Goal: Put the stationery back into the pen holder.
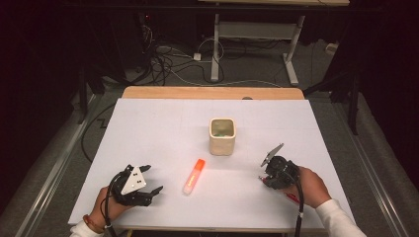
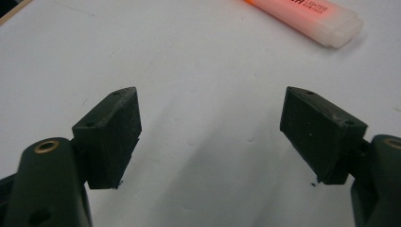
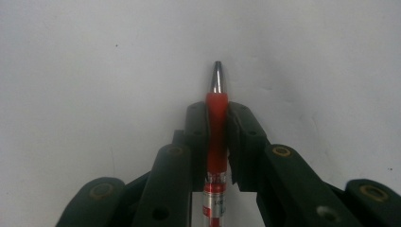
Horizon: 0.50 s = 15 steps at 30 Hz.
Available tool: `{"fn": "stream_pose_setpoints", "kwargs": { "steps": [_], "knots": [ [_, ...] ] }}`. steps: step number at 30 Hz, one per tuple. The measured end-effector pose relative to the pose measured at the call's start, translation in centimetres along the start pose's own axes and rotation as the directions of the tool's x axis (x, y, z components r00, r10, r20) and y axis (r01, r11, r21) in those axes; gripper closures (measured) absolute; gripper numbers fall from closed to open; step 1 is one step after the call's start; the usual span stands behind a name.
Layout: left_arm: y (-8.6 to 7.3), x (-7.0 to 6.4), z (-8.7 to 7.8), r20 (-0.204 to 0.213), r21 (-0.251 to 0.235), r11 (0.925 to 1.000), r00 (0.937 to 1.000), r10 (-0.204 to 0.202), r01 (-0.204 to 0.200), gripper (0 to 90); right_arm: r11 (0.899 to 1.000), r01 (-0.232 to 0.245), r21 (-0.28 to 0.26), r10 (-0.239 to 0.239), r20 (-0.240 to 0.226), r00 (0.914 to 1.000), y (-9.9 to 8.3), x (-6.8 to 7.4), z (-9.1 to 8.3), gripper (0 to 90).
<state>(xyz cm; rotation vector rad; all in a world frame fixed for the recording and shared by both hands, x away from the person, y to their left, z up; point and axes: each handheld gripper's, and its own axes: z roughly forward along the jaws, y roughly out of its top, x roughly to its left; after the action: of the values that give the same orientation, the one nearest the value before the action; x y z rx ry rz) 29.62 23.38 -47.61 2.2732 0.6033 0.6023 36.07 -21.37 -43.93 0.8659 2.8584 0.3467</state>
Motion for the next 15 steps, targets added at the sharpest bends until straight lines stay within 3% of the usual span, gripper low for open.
{"fn": "stream_pose_setpoints", "kwargs": {
  "steps": [3, 7, 15],
  "knots": [
    [0.0, 0.0, 0.0, 0.0, 0.001, 1.0, 1.0, 0.002, -0.002, 20.5, 1.0, 0.019, 0.02, -0.019, 0.002, 0.9998, 0.3, 0.0, 0.0, 80.0],
    [0.0, 0.0, 0.0, -0.008, 0.0, 0.9999, 0.9999, 0.01, -0.01, 20.4, 1.0, 0.023, 0.0, -0.023, 0.011, 0.9997, 0.0, 0.2, -0.1, 80.2],
    [0.0, 0.0, 0.1, -0.003, 0.006, 1.0, 1.0, 0.003, -0.003, 20.4, 0.994, -0.011, -0.111, 0.016, 0.052, 0.9985, -0.9, 0.0, -1.1, 80.4]
  ]
}}
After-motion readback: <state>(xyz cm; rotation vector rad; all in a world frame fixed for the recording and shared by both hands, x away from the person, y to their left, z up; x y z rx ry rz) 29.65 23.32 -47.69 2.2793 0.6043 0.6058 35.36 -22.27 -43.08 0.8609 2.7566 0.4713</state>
